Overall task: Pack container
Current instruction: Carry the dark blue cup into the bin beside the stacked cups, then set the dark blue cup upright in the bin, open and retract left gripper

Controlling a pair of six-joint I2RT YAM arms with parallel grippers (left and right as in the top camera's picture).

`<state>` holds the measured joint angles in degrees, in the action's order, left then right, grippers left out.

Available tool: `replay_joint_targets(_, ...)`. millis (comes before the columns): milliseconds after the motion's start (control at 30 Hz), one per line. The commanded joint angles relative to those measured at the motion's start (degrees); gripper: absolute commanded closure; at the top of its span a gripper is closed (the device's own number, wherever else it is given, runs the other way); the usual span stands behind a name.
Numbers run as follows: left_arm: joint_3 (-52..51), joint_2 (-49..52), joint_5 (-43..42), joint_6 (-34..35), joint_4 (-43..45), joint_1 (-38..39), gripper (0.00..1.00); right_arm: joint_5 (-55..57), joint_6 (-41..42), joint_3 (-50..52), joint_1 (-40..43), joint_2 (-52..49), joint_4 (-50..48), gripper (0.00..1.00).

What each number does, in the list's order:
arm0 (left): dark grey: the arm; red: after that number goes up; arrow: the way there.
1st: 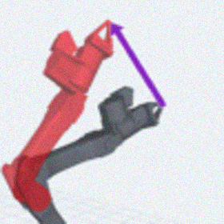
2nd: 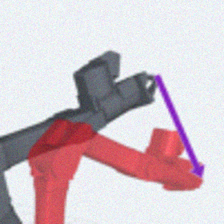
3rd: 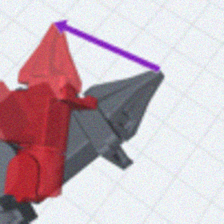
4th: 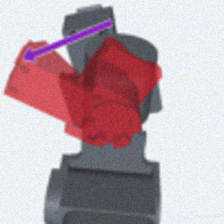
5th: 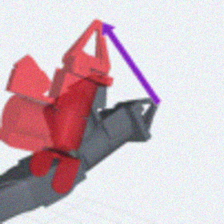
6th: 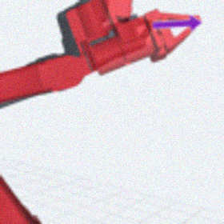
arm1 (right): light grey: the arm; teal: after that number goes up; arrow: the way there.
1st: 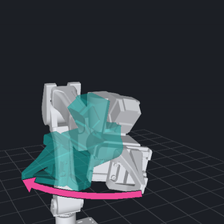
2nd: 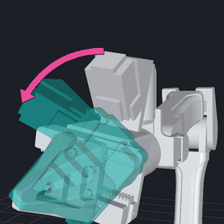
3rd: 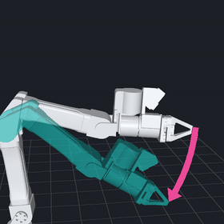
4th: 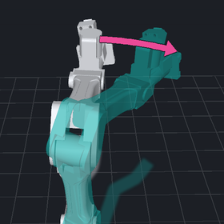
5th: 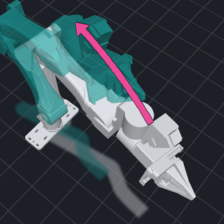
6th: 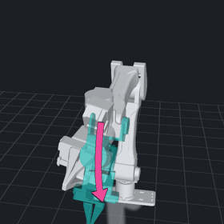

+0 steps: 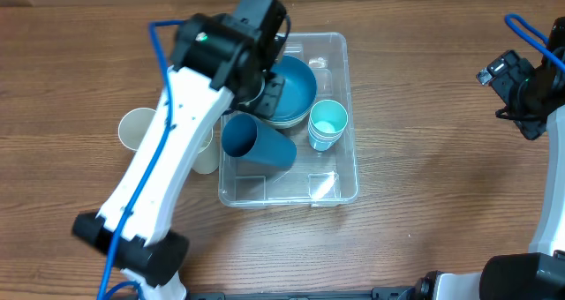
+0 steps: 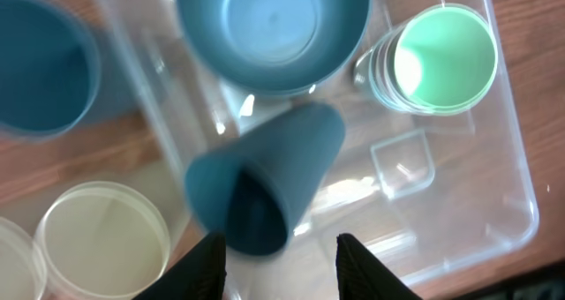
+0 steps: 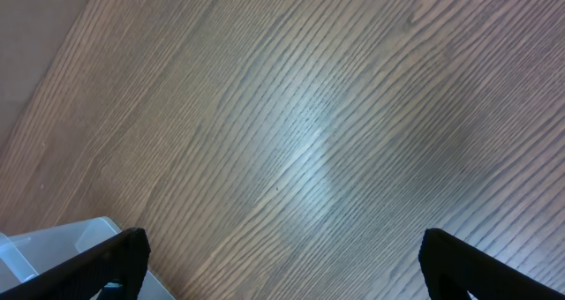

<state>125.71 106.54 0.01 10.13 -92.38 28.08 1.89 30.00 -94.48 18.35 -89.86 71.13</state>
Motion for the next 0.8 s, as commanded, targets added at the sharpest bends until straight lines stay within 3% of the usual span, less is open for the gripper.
replay_joint_targets(0, 1.07, -2.32, 2.32, -0.28, -3.72, -0.79, 0.59, 0.33, 0.26, -0.37, 0.04, 0.17, -0.35, 0.0)
replay_joint_targets(233, -2.62, -1.51, -1.2, -0.55, -3.48, -0.66, 0.6, 0.33, 0.26, -0.37, 0.04, 0.17, -0.35, 0.0)
replay_joint_targets(567, -16.94, -0.79, -5.88, -3.41, 8.92, -0.35, 0.57, 0.33, 0.26, -0.37, 0.04, 0.17, -0.35, 0.0)
replay_joint_targets(767, -19.5, -0.79, -5.44, -3.5, 11.45, -0.57, 0.59, 0.33, 0.26, -0.37, 0.04, 0.17, -0.35, 0.0)
